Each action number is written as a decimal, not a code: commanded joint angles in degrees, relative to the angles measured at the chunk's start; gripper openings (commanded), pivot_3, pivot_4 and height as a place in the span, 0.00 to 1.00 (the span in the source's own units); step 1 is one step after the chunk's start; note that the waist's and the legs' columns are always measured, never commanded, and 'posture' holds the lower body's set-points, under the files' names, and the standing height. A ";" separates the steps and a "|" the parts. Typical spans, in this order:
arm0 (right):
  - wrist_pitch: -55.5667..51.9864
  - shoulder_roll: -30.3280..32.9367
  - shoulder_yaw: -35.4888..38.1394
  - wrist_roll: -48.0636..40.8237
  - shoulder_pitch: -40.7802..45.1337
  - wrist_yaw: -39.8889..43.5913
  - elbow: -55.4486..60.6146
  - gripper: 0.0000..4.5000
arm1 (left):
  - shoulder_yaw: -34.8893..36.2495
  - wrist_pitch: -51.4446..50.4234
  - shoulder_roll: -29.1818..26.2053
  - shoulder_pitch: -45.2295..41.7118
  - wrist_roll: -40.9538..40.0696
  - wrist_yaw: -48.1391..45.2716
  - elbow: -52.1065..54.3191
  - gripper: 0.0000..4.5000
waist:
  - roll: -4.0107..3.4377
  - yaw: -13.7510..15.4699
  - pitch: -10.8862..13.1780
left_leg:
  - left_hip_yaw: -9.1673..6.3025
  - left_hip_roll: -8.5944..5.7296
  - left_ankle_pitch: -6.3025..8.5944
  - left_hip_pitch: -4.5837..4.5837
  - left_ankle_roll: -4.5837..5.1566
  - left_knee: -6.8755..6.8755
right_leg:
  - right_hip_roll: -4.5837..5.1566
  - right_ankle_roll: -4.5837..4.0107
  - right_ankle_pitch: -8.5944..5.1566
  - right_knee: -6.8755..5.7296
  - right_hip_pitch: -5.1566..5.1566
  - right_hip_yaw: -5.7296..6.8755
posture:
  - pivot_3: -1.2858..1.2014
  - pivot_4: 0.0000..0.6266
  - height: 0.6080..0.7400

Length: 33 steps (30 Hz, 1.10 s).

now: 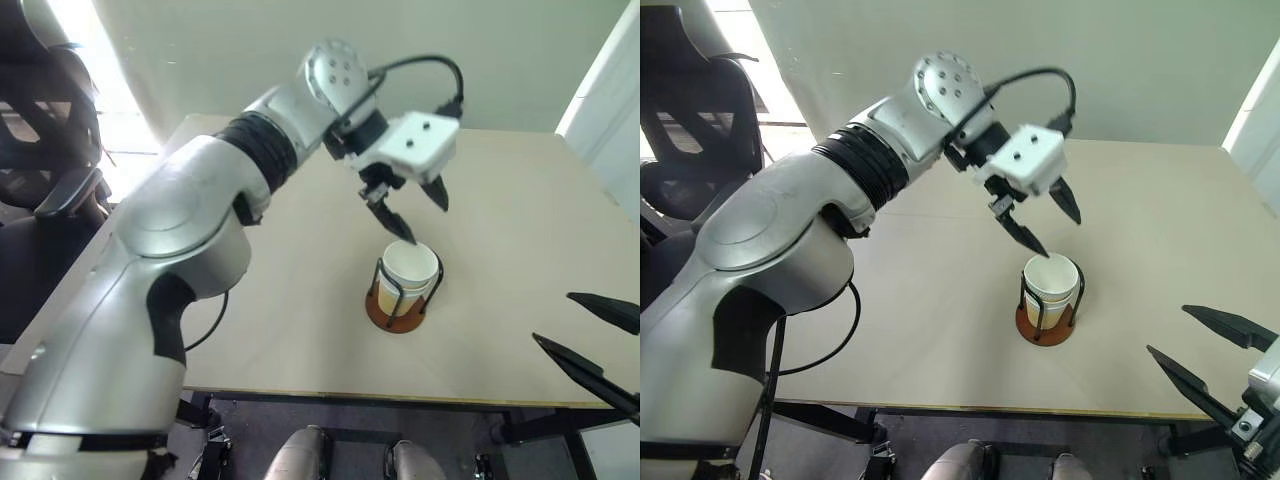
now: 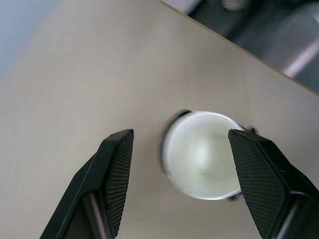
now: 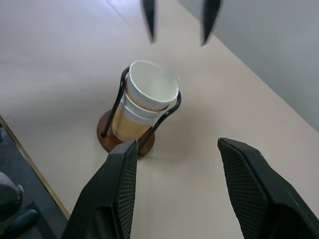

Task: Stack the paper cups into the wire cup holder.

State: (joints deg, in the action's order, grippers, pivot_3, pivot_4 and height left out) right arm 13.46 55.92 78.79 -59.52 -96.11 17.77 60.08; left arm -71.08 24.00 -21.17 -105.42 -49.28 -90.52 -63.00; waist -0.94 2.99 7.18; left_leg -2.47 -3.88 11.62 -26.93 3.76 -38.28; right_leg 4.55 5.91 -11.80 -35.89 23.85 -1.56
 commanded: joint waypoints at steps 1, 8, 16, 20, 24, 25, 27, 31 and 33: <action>-5.23 2.83 1.34 -2.44 5.12 -0.86 -0.08 0.57 | 7.92 -2.80 -3.29 0.40 1.98 -1.98 -1.78 0.72 | -0.02 -0.33 0.00 | 0.02 0.00 0.00 0.01 0.00 0.01 | -0.01 0.00 0.00 0.00 0.01 0.00 | 0.52 0.24 1.00; -21.72 11.29 -0.65 -4.26 24.02 4.94 -3.02 0.57 | 18.26 -11.08 -12.87 5.52 5.12 -1.98 -0.67 0.72 | -0.08 -0.89 -0.03 | 0.01 0.02 -0.08 0.04 -0.12 0.07 | -0.07 0.05 -0.01 -0.02 0.04 -0.02 | 0.52 0.24 1.00; -26.31 27.80 -25.31 -1.20 56.53 8.86 -21.05 0.57 | 37.73 -19.93 -26.30 19.33 13.84 -1.98 -0.78 0.72 | -0.19 -1.47 -0.04 | -0.13 0.05 -0.74 0.00 -0.82 0.18 | -0.21 0.27 0.30 0.00 0.18 0.02 | 0.52 0.24 1.00; -26.89 25.66 -33.17 3.59 69.01 16.10 -29.43 0.57 | 46.67 -22.87 -32.79 27.92 18.14 0.02 1.40 0.72 | -0.22 -0.71 -0.04 | -0.27 0.02 -0.83 -0.06 -0.83 0.29 | -0.20 -0.06 0.66 0.02 0.24 0.15 | 0.52 0.24 1.00; -25.45 24.00 -47.87 3.77 87.65 16.67 -36.66 0.57 | 57.96 -28.52 -39.13 40.18 16.84 5.41 10.63 0.72 | -0.22 -1.65 -0.12 | -0.17 0.01 -0.89 -0.01 -0.60 0.34 | -0.22 -0.05 0.55 0.01 0.30 -0.05 | 0.52 0.24 1.00; -26.13 22.59 -52.03 4.68 92.83 16.25 -37.79 0.57 | 61.07 -30.52 -40.23 43.39 15.95 7.22 13.90 0.72 | -0.20 -1.88 -0.12 | -0.16 0.03 -0.95 0.03 -0.55 0.36 | -0.28 -0.04 0.55 0.01 0.30 -0.02 | 0.52 0.24 1.00; -28.11 19.07 -58.67 7.72 102.23 15.35 -40.94 0.57 | 67.70 -34.03 -41.96 50.98 13.89 11.56 21.32 0.72 | -0.16 -2.07 -0.13 | -0.20 0.09 -1.07 0.02 -0.51 0.33 | -0.30 0.03 0.52 -0.04 0.32 0.01 | 0.52 0.24 1.00; -33.31 11.73 -65.89 13.65 116.52 12.60 -49.53 0.57 | 83.04 -38.75 -42.08 68.22 10.53 23.09 35.50 0.72 | -0.18 -2.47 -0.12 | -0.21 0.18 -1.18 0.19 -0.70 0.41 | -0.37 -0.04 0.61 -0.11 0.29 0.03 | 0.52 0.24 1.00; -33.59 8.26 -67.58 16.77 120.91 12.90 -53.49 0.57 | 89.96 -40.72 -40.47 75.69 9.23 28.17 41.34 0.72 | -0.18 -2.61 -0.12 | -0.20 0.20 -1.21 0.32 -0.88 0.46 | -0.36 -0.23 0.75 -0.14 0.30 0.01 | 0.52 0.24 1.00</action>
State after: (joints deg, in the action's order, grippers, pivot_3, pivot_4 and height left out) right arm -19.91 64.90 11.42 -45.43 22.43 31.26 8.62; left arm 12.87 -15.25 -62.05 -31.66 -38.07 -66.64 -26.80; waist -1.12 0.39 7.06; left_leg -2.65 -3.68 10.41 -26.45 2.81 -37.72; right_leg 4.20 5.35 -10.87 -35.99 24.15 -1.56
